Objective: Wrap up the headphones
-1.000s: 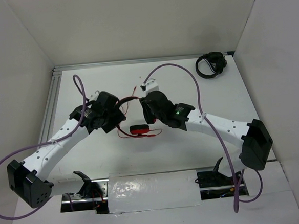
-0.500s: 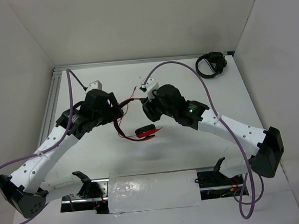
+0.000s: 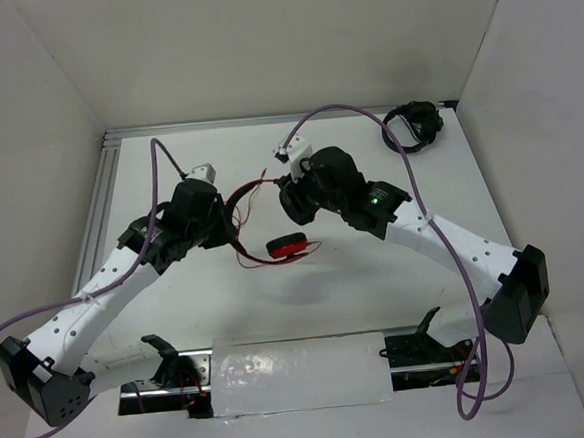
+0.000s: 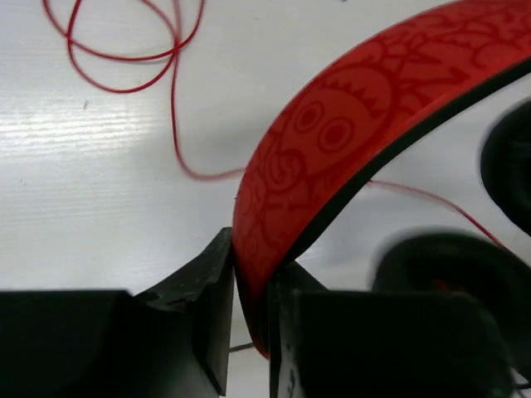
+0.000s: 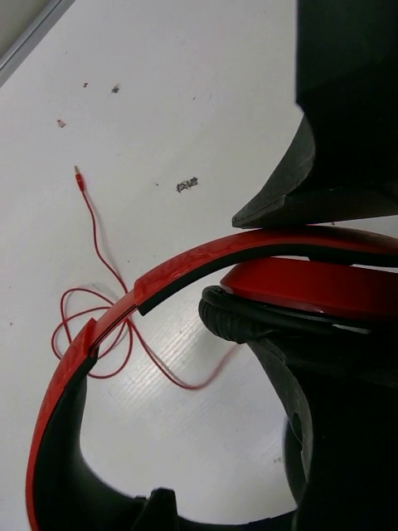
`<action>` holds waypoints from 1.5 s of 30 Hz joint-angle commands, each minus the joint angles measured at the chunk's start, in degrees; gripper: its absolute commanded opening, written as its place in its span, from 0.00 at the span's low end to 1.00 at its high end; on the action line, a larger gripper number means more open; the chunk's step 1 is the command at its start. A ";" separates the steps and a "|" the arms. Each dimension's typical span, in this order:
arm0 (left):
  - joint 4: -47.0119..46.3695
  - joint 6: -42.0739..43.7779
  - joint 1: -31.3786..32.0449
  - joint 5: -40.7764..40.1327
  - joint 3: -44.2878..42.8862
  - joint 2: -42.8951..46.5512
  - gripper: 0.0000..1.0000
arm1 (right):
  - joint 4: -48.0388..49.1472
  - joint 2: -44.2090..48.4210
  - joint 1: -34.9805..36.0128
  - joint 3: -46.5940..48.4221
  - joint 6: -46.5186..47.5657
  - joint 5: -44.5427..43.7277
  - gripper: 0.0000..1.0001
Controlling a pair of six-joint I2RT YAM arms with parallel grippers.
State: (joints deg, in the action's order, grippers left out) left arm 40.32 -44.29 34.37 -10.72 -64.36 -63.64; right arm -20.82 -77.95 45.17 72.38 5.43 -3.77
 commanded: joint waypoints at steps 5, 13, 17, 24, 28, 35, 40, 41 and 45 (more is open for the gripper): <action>2.58 -0.71 -0.18 -2.46 -6.12 -4.48 0.00 | 4.12 -0.36 -0.17 3.12 -1.83 -1.58 0.20; 1.08 3.33 -4.21 -5.36 -17.98 -11.06 0.00 | 8.07 7.36 3.00 3.65 -3.05 -10.64 1.00; 5.64 4.20 -8.69 -4.49 -32.97 -16.24 0.00 | 16.39 23.85 1.25 -9.74 -8.76 -7.49 1.00; 4.34 6.59 -14.24 1.67 -50.24 -17.49 0.00 | 30.73 43.38 0.27 -32.37 -12.73 -4.94 1.00; 0.91 6.59 -16.61 5.09 -54.90 -16.52 0.00 | 38.46 44.91 0.01 -39.32 -11.24 -3.09 1.00; -5.51 8.26 -17.32 18.18 -58.59 -15.03 0.00 | 55.34 31.82 -0.43 -45.92 -2.10 3.23 1.00; -5.16 7.82 -17.49 17.66 -59.92 -15.03 0.00 | 69.84 23.57 -0.43 -50.31 -0.68 9.14 1.00; -5.33 7.91 -17.50 18.88 -59.57 -14.68 0.00 | 71.34 22.16 -0.43 -50.67 -1.03 7.57 1.00; -7.27 7.47 -17.67 21.78 -56.93 -12.74 0.00 | 83.17 14.16 -0.87 -50.93 -2.61 8.77 1.00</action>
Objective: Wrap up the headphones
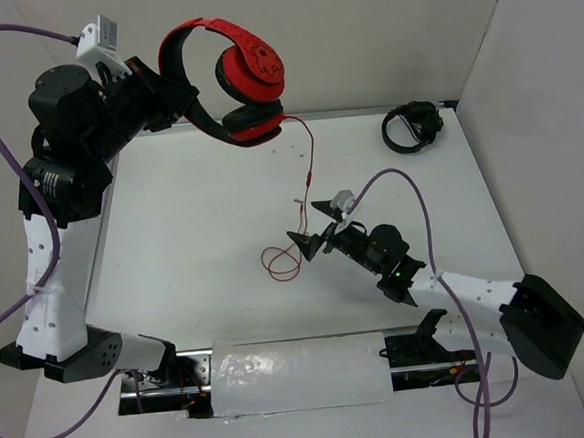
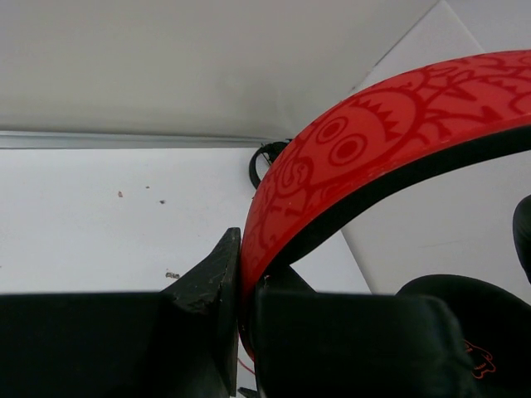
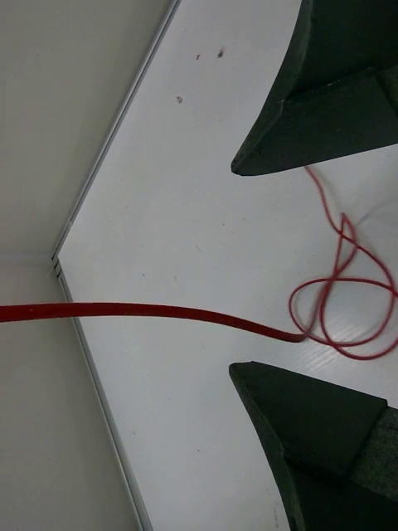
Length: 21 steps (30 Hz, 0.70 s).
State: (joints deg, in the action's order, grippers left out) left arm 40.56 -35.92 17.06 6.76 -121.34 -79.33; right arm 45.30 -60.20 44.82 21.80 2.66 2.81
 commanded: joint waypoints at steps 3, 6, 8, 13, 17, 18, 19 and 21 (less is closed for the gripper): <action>-7.25 -0.99 -0.36 6.32 -0.21 2.95 0.00 | 21.92 -10.53 -0.26 2.61 -0.28 7.11 0.99; -6.90 -0.99 -0.54 8.43 -0.30 3.13 0.00 | 21.67 -17.83 -0.17 7.88 0.15 6.43 0.92; -7.07 -0.64 -0.71 10.28 0.22 3.57 0.00 | 21.50 -22.05 -1.30 9.74 -0.63 6.59 0.71; -9.00 0.32 -2.20 9.14 5.76 5.24 0.00 | 14.57 -19.63 -4.03 8.61 -4.22 14.22 0.07; -9.61 -1.34 -4.75 8.18 12.15 4.01 0.00 | -4.17 -8.11 -4.74 5.18 -5.90 13.71 0.00; -10.31 -3.61 -5.36 7.13 13.83 3.75 0.00 | -8.34 -3.04 -5.44 5.44 -6.52 13.54 0.00; -10.58 -5.11 -5.72 5.56 15.41 3.48 0.00 | -13.34 -0.81 -5.53 6.14 -8.70 11.28 0.00; -10.33 -10.45 -6.86 1.42 19.47 1.99 0.00 | -31.18 4.89 -5.44 11.22 -12.30 6.36 0.00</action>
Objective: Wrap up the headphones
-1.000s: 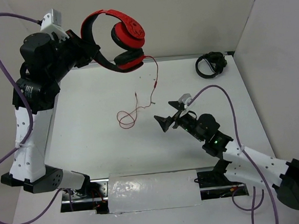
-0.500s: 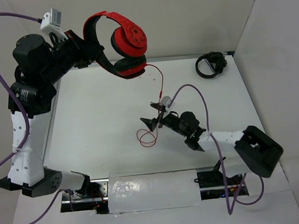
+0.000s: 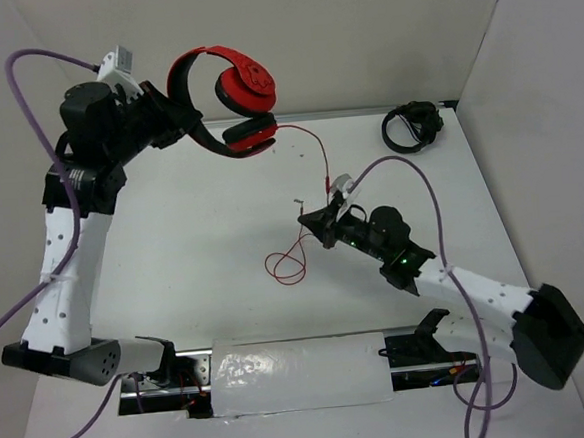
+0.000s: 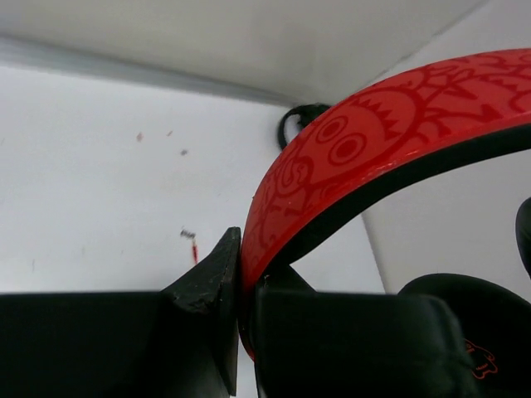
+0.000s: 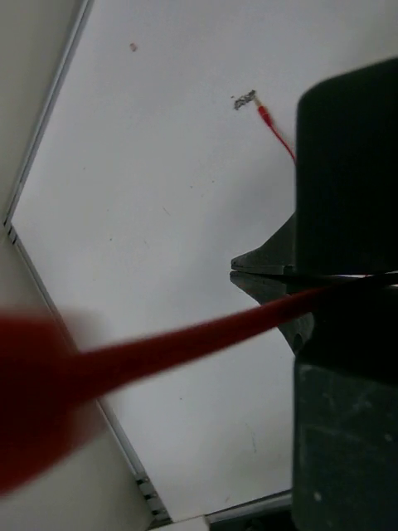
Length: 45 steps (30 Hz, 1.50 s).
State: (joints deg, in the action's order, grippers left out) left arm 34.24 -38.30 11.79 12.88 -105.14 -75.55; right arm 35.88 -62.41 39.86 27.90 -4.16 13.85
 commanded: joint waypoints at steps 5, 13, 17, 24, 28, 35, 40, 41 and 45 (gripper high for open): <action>-3.46 -16.00 -2.48 -8.92 8.72 -5.57 0.00 | -45.00 11.61 -0.04 9.63 -20.16 -19.99 0.00; -1.89 -17.34 -5.46 -6.58 12.50 -8.65 0.00 | -46.36 15.30 -0.48 5.51 -23.27 -21.06 0.00; -23.74 -1.09 -9.14 19.74 22.86 -4.70 0.00 | -37.04 16.62 -3.28 1.99 -16.33 -2.49 0.00; -20.91 21.76 -5.74 47.45 21.12 -8.91 0.00 | -45.60 7.14 -14.53 12.06 -11.75 5.68 0.00; -20.62 29.84 0.67 41.09 25.42 -7.69 0.00 | -50.72 -1.10 -19.02 18.58 -9.20 3.47 0.00; -18.15 31.80 11.66 21.53 33.23 -3.74 0.00 | -57.05 -11.76 -22.28 31.94 -8.23 -0.57 0.00; -17.72 31.19 20.98 8.49 39.83 -0.30 0.00 | -63.20 -19.67 -21.31 43.62 -8.32 -4.00 0.00; -17.28 31.10 22.12 6.04 40.88 -0.04 0.00 | -64.17 -20.46 -20.88 46.34 -8.14 -4.52 0.00; -15.17 30.66 28.44 -4.42 41.86 -2.05 0.00 | -66.11 -22.14 -17.98 50.14 -7.00 -6.55 0.00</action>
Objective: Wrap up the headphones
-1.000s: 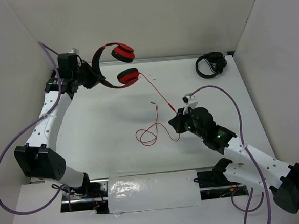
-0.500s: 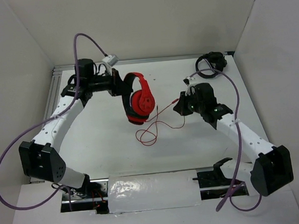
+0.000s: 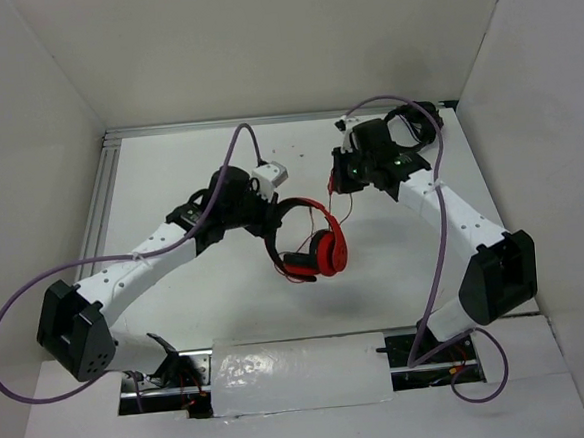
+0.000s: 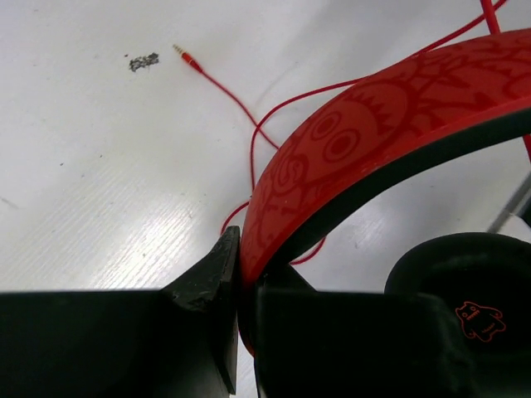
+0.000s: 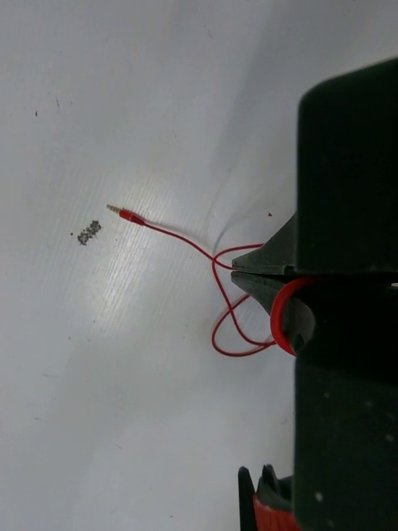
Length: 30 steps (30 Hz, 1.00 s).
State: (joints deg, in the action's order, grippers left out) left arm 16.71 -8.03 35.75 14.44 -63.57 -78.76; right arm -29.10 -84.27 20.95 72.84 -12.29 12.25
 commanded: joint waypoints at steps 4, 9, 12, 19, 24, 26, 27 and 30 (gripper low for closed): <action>5.70 0.12 8.10 -14.08 -2.25 -5.15 0.00 | -3.58 -0.98 3.83 9.85 3.50 -4.96 0.00; 10.44 -6.55 8.82 -27.25 -6.72 -12.10 0.00 | -7.10 0.33 6.46 11.63 3.68 -7.51 0.00; 17.01 -12.52 7.59 -32.62 -10.77 -15.35 0.00 | -7.72 3.40 7.70 10.49 4.12 -6.02 0.00; 33.10 -30.71 3.90 -42.12 -20.18 -21.07 0.00 | -10.36 8.15 10.95 9.25 4.82 -0.05 0.03; 46.80 -43.44 2.05 -48.08 -28.43 -26.95 0.00 | -7.30 9.91 11.57 6.53 8.94 14.58 0.01; 52.07 -46.53 1.96 -48.71 -32.73 -29.68 0.00 | -5.71 9.74 11.83 6.18 11.59 22.34 0.04; 53.76 -50.29 2.05 -49.06 -33.98 -30.39 0.00 | -5.44 8.26 12.09 6.78 14.38 28.64 0.05; 58.26 -56.30 1.70 -47.50 -38.02 -32.07 0.00 | -5.88 3.25 12.89 9.86 16.77 36.32 0.10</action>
State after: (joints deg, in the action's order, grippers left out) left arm 64.31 -53.23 38.81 -29.61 -98.70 -108.60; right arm -38.96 -79.11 32.32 78.78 -0.27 31.79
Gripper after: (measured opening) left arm 0.157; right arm 0.097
